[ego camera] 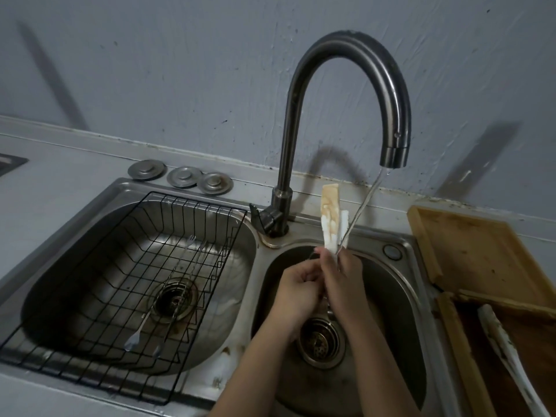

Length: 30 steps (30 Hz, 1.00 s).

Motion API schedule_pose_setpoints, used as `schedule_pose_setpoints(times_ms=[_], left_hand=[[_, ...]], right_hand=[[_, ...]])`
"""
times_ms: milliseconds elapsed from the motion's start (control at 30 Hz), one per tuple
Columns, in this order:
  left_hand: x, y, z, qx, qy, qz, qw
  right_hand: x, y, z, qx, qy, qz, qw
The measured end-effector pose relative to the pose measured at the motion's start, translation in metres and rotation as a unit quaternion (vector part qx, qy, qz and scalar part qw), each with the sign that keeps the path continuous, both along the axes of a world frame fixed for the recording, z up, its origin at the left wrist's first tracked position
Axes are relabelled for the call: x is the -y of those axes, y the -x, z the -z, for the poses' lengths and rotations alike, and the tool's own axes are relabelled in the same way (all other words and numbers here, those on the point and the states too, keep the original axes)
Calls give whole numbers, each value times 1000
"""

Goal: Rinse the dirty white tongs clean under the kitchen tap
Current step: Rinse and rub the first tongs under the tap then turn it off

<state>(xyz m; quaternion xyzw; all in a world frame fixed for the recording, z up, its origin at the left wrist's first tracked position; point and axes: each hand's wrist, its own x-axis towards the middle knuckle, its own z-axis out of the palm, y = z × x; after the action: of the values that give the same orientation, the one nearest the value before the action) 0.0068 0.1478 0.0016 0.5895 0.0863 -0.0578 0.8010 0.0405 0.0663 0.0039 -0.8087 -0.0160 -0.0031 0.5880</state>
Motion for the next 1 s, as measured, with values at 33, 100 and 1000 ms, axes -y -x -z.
schedule_pose_setpoints(times_ms=[33, 100, 1000], left_hand=[[-1, 0, 1, 5, 6, 3, 1000], [0, 0, 0, 18, 14, 13, 1000], [5, -34, -24, 41, 67, -11, 997]], right_hand=[[1, 0, -1, -2, -1, -4, 1000], [3, 0, -7, 13, -3, 14, 1000], [18, 0, -40, -80, -107, 81, 988]])
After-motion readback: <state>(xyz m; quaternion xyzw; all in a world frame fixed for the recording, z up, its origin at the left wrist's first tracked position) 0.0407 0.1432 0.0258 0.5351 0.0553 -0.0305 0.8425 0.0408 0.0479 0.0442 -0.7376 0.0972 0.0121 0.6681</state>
